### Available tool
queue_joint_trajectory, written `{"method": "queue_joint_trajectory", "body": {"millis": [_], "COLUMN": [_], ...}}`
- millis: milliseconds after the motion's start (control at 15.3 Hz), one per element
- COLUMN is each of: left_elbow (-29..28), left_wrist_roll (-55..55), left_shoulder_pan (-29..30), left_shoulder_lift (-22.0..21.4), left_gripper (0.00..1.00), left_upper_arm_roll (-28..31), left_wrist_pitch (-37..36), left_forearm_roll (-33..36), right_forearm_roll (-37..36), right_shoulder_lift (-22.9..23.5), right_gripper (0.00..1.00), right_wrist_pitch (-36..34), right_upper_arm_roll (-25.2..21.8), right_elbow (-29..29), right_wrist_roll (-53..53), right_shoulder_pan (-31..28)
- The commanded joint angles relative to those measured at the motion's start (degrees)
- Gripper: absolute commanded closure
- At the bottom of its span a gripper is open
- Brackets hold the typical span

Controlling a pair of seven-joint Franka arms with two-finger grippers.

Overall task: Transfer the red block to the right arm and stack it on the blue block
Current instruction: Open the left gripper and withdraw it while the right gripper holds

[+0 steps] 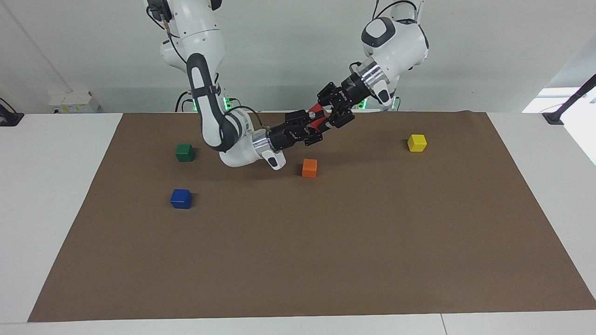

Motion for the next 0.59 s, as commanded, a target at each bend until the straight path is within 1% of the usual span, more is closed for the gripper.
{"method": "queue_joint_trajectory", "body": {"millis": [0, 196, 327, 393, 524], "left_elbow": [1.5, 3.6, 5.3, 6.8, 9.2], "left_wrist_roll": [0.5, 2.4, 6.0, 10.1, 16.2], "left_shoulder_pan": [3.0, 10.0, 16.6, 19.5, 24.6], "left_shoulder_lift": [-1.4, -2.8, -2.7, -2.3, -1.6], "left_gripper": [0.00, 0.00, 0.00, 0.00, 0.00], "left_upper_arm_roll": [1.0, 1.1, 1.0, 1.0, 1.0], "left_wrist_pitch": [-6.4, -16.3, -23.1, -26.5, -31.8], "left_forearm_roll": [1.9, 8.3, 11.9, 14.2, 20.1], "right_forearm_roll": [0.2, -0.9, -6.6, -10.3, -16.6], "right_shoulder_lift": [0.5, 0.2, -0.1, -0.8, -3.0], "right_gripper": [1.00, 1.00, 1.00, 1.00, 1.00], "right_wrist_pitch": [0.1, 0.8, 2.0, 4.6, 7.1], "right_upper_arm_roll": [0.3, 0.0, -0.2, -0.2, -0.2], "right_elbow": [0.9, 0.9, 1.2, 1.2, 1.1], "right_wrist_roll": [-0.5, 0.0, 0.5, 0.8, 3.1], "right_shoulder_pan": [-0.8, -1.4, -4.1, -5.7, -8.0]}}
